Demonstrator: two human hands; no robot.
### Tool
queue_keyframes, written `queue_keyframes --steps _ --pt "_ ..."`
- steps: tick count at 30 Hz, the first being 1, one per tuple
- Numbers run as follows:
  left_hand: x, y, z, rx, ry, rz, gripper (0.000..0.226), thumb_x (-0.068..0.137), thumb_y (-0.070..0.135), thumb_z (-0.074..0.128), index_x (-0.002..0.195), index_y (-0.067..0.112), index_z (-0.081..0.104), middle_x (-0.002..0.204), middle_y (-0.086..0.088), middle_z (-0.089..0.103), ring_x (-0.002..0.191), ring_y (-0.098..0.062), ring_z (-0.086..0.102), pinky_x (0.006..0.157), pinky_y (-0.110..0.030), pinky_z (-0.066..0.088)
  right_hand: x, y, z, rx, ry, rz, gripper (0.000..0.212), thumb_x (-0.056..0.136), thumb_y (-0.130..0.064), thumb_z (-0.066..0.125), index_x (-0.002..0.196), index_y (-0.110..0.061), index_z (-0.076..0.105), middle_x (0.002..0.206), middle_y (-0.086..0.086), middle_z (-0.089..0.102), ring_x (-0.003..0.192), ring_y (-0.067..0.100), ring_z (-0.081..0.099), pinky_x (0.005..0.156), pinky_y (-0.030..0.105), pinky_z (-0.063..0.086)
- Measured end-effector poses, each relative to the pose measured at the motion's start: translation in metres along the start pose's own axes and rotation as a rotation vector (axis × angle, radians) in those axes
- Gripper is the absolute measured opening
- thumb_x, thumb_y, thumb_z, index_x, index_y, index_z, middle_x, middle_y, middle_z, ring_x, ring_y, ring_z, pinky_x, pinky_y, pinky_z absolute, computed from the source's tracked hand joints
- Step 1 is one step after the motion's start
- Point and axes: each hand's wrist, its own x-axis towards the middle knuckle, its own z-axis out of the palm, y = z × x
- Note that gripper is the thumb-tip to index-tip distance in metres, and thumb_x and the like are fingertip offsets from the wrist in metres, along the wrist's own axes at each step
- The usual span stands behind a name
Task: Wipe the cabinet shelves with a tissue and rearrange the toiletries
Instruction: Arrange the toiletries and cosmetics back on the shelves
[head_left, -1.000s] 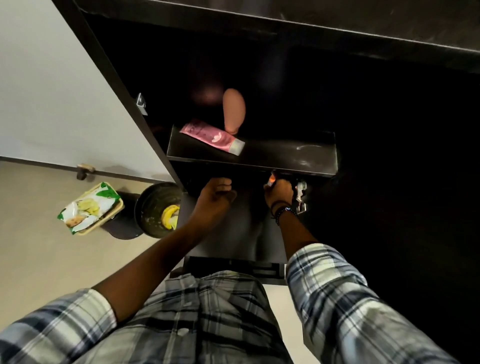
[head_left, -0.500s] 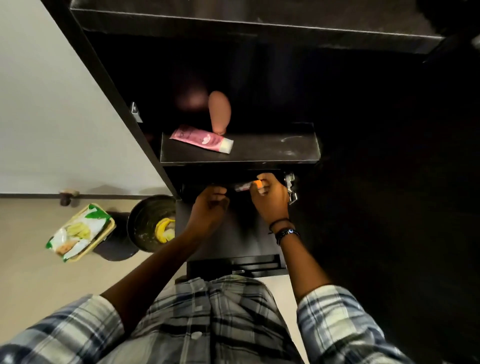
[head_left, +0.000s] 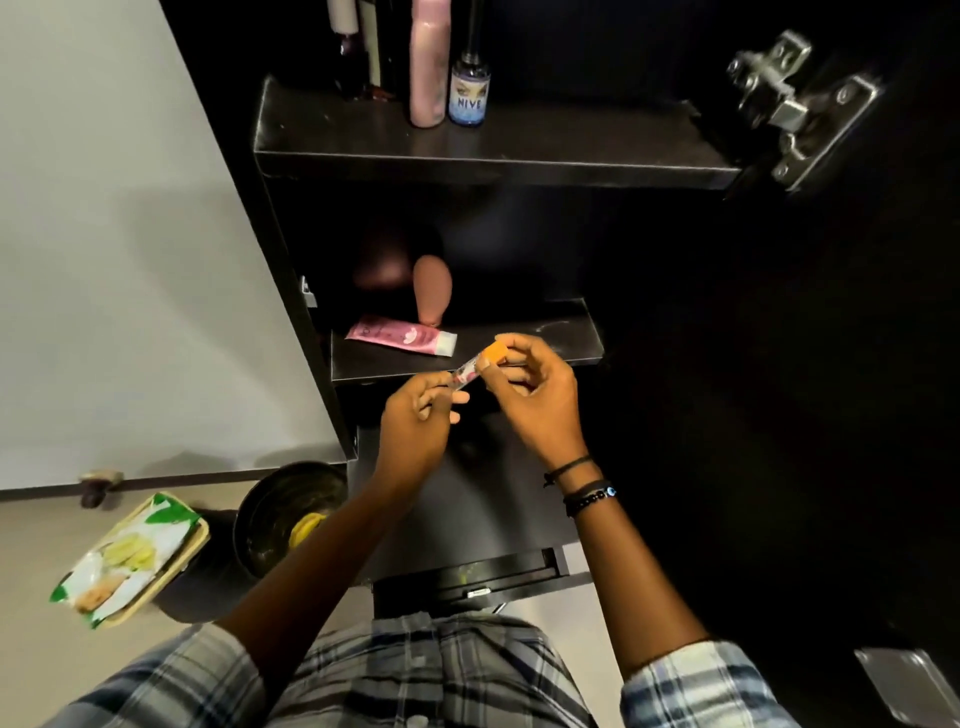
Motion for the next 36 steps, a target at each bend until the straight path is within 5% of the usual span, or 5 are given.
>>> queue_keyframes --steps 5,8,11,21,36 --pt "0.012 0.008 -0.012 0.158 0.025 0.107 0.027 0.088 0.008 0.058 0.114 0.013 0.063 0.106 0.0 0.068 0.097 -0.007 0.063 0.087 -0.029 0.051 0.019 -0.006 0.005 -0.022 0.029 -0.016 0.036 0.08 -0.007 0.073 0.11 -0.017 0.057 0.089 0.003 0.069 0.075 0.011 0.068 0.069 0.02 0.054" --pt "0.023 0.012 -0.028 0.47 0.151 0.217 0.045 0.084 0.012 0.062 0.128 0.014 0.053 0.129 -0.005 0.057 0.122 -0.023 0.048 0.104 -0.035 0.04 0.039 -0.003 0.004 -0.102 0.115 -0.041 0.03 0.078 -0.004 0.073 0.103 -0.013 0.058 0.089 0.003 0.07 0.079 0.012 0.071 0.071 0.023 0.057" --pt "0.035 0.01 -0.042 0.635 0.081 0.241 0.053 0.086 0.011 0.058 0.137 0.012 0.043 0.142 -0.007 0.044 0.133 -0.026 0.034 0.111 -0.034 0.028 0.058 0.004 0.009 -0.183 0.132 -0.048 0.022 0.077 -0.001 0.072 0.096 -0.009 0.061 0.088 0.003 0.07 0.082 0.012 0.071 0.072 0.027 0.059" --pt "0.042 -0.005 -0.048 0.756 0.063 0.139 0.069 0.088 0.021 0.06 0.147 0.017 0.023 0.155 -0.009 0.013 0.142 -0.031 0.014 0.114 -0.042 0.025 0.093 0.007 0.034 -0.4 0.03 -0.072 0.013 0.081 -0.007 0.069 0.093 -0.011 0.065 0.093 0.003 0.071 0.087 0.014 0.068 0.078 0.024 0.056" --pt "0.041 -0.008 -0.054 0.693 0.028 0.159 0.09 0.083 0.02 0.066 0.149 0.025 0.005 0.155 -0.007 0.01 0.142 -0.031 0.014 0.111 -0.044 0.028 0.093 0.012 0.04 -0.515 0.04 -0.045 0.02 0.08 -0.011 0.071 0.099 -0.012 0.067 0.094 0.007 0.073 0.088 0.02 0.069 0.079 0.028 0.055"
